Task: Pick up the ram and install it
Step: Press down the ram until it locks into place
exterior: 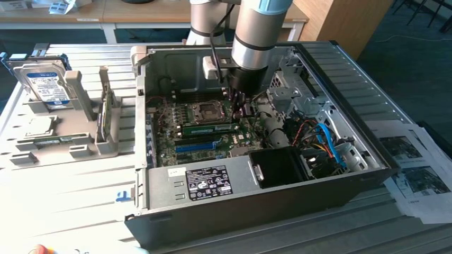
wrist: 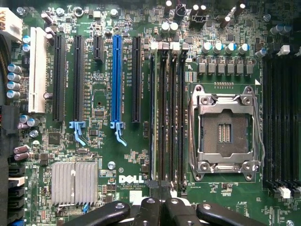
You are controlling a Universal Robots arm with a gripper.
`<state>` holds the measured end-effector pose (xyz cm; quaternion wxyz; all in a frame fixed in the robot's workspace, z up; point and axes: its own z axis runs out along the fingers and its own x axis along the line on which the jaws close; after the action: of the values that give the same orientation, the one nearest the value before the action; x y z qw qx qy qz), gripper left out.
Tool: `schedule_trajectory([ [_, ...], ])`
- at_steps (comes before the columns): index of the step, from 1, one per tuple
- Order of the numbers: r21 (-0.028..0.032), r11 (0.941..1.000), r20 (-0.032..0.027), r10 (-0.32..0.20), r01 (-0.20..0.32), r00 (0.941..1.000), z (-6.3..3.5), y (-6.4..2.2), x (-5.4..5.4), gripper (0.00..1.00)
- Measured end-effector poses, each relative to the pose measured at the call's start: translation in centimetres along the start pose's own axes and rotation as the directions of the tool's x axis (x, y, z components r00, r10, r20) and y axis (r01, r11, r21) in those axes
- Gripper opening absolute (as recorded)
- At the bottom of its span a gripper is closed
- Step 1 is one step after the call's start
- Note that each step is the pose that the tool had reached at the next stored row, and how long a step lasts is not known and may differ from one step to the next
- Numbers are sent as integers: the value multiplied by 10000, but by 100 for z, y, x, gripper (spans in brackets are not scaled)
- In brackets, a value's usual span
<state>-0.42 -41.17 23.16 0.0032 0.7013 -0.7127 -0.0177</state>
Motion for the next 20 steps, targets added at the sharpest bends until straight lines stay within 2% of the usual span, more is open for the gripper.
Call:
schedule_trajectory([
  [20, 0, 10000, 1, 1, -1, 10000, 8, 244, 4, 10],
])
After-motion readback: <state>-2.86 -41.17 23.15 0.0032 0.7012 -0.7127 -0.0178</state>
